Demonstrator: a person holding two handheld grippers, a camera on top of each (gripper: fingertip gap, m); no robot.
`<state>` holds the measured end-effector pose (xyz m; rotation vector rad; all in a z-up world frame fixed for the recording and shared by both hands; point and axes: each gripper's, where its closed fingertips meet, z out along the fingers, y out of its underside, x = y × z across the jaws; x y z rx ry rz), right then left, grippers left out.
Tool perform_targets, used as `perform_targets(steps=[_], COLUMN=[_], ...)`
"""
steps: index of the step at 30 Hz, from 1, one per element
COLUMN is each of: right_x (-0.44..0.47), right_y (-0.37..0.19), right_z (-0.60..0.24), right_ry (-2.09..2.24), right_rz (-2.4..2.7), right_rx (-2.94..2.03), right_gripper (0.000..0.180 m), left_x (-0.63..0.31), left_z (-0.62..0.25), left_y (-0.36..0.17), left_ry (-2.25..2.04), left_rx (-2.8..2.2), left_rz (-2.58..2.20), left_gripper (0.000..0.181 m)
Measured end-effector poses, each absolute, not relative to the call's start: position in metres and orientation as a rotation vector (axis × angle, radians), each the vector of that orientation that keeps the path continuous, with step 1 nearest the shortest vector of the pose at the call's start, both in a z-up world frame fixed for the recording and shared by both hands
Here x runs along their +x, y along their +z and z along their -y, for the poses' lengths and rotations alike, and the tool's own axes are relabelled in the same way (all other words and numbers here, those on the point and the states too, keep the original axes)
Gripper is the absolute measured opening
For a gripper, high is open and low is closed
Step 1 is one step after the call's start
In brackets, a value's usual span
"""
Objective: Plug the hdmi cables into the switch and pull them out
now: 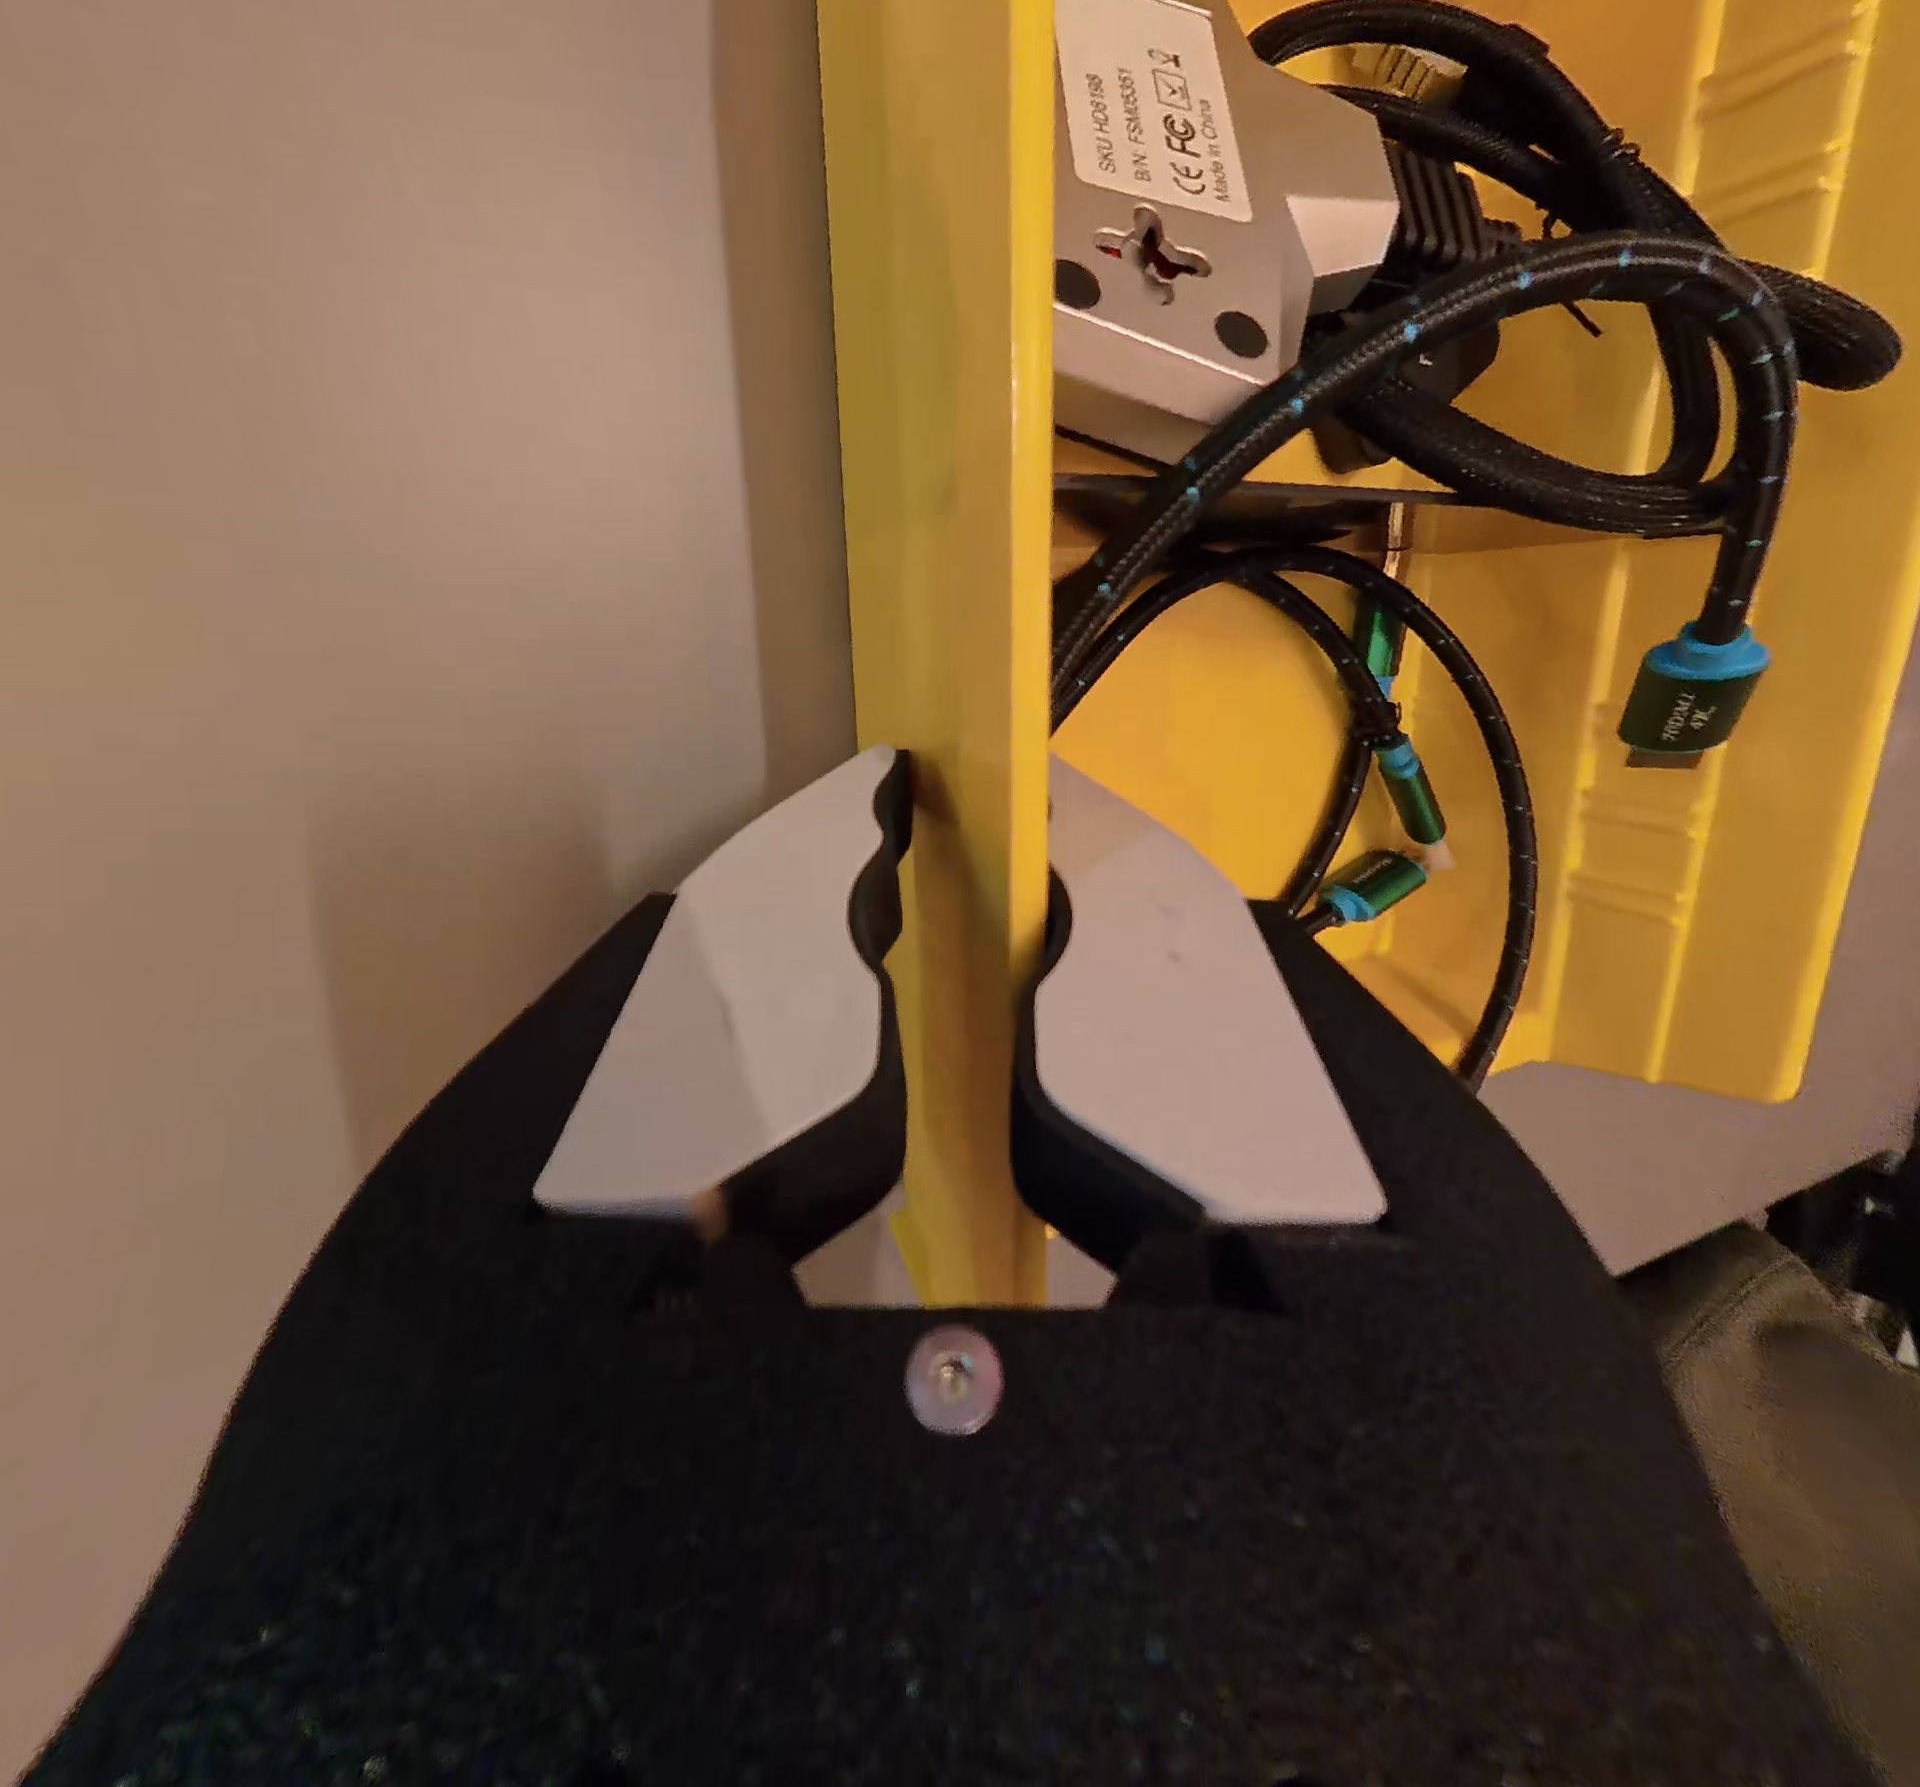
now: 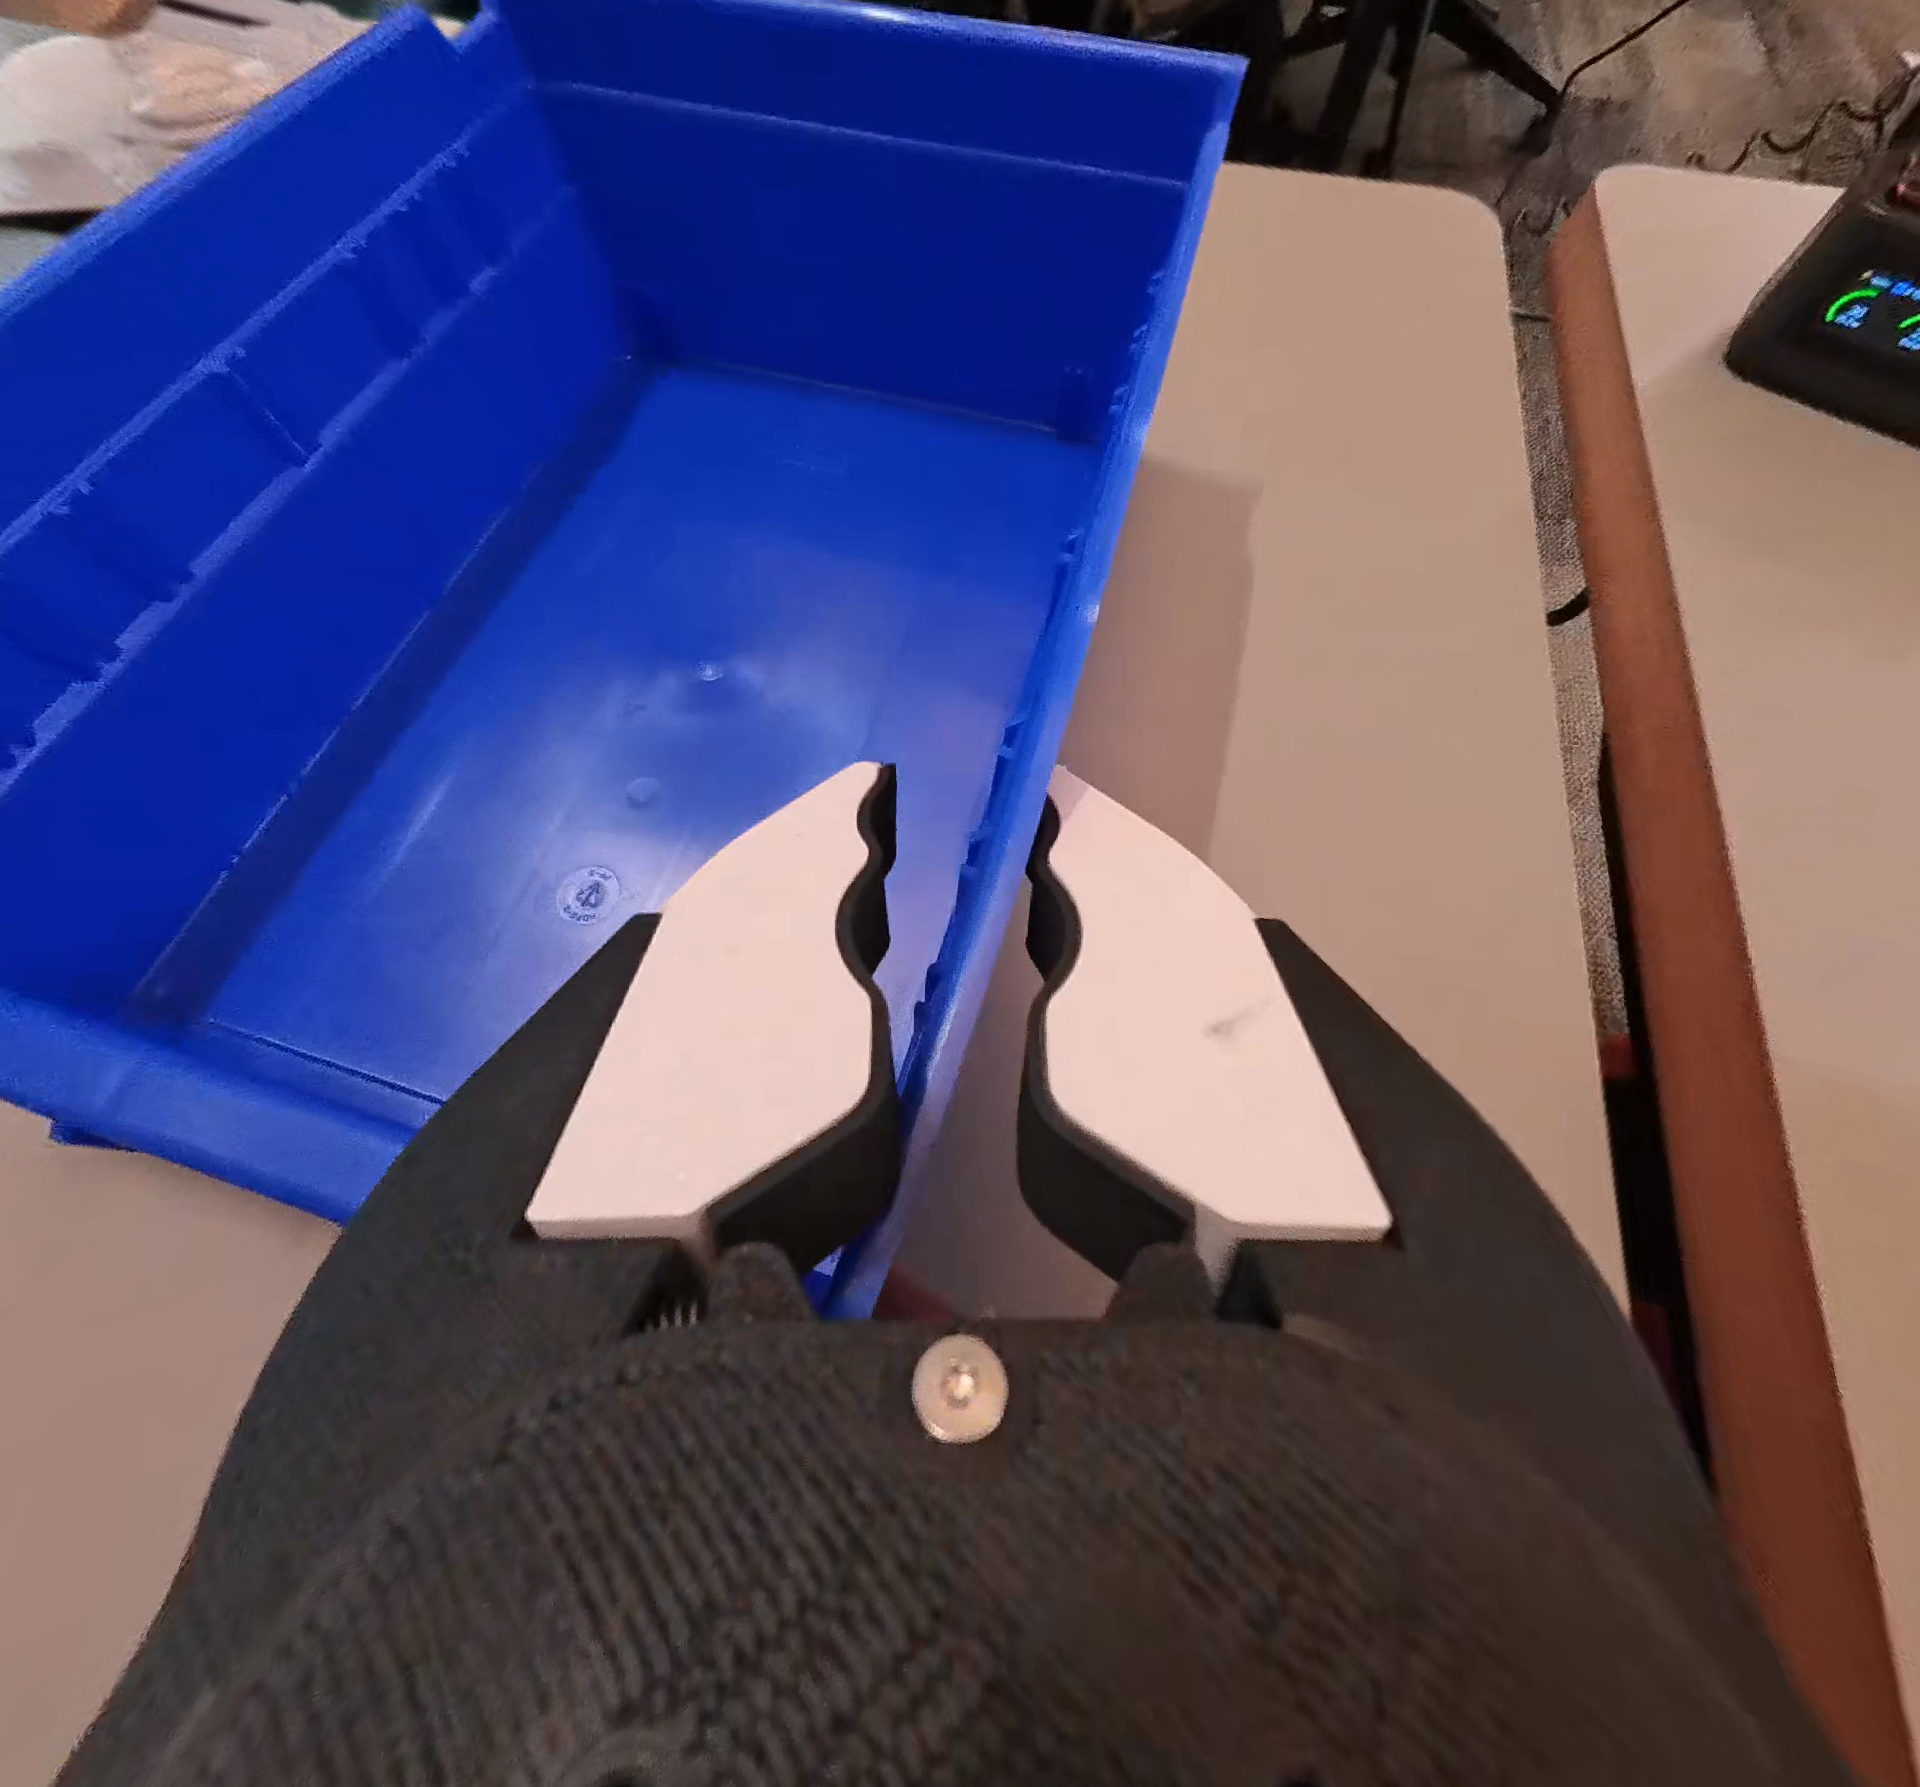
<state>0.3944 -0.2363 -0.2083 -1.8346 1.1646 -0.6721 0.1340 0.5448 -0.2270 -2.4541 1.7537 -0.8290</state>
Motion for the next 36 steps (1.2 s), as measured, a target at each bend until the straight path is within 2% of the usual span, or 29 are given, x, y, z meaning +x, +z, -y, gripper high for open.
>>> perform_targets(steps=[10,12,13,18,23,29,32,36], right_x=[0.427,0.42,0.415,0.366,0.313,0.288,0.277,0.267], right_y=[-0.211,-0.202,-0.192,-0.132,-0.108,-0.123,-0.125,-0.132], right_z=[0.226,0.232,0.234,0.206,0.124,0.047,0.021,0.012], right_ry=[-0.719,-0.8,-0.838,-0.855,-0.743,-0.695,-0.616,-0.6], right_rz=[-1.159,-1.169,-1.156,-1.044,-0.805,-0.607,-0.546,-0.478], right_rx=[-1.904,-1.882,-1.852,-1.639,-1.605,-1.726,-1.754,-1.804], right_gripper=[0.027,0.053,0.06,0.074,0.074,0.074,0.075,0.073], left_x=[0.212,0.212,0.213,0.209,0.215,0.245,0.268,0.296], left_z=[-0.535,-0.532,-0.532,-0.541,-0.542,-0.476,-0.443,-0.413], left_y=[-0.229,-0.227,-0.225,-0.203,-0.167,-0.131,-0.129,-0.153], left_ry=[-0.681,-0.686,-0.697,-0.701,-0.652,-0.517,-0.388,-0.237], left_rx=[-2.339,-2.297,-2.27,-2.108,-1.873,-1.388,-1.186,-1.062], left_rz=[-1.851,-1.892,-1.902,-1.907,-1.902,-2.134,-2.218,-2.375], left_gripper=[0.016,0.022,0.026,0.037,0.049,0.065,0.068,0.068])
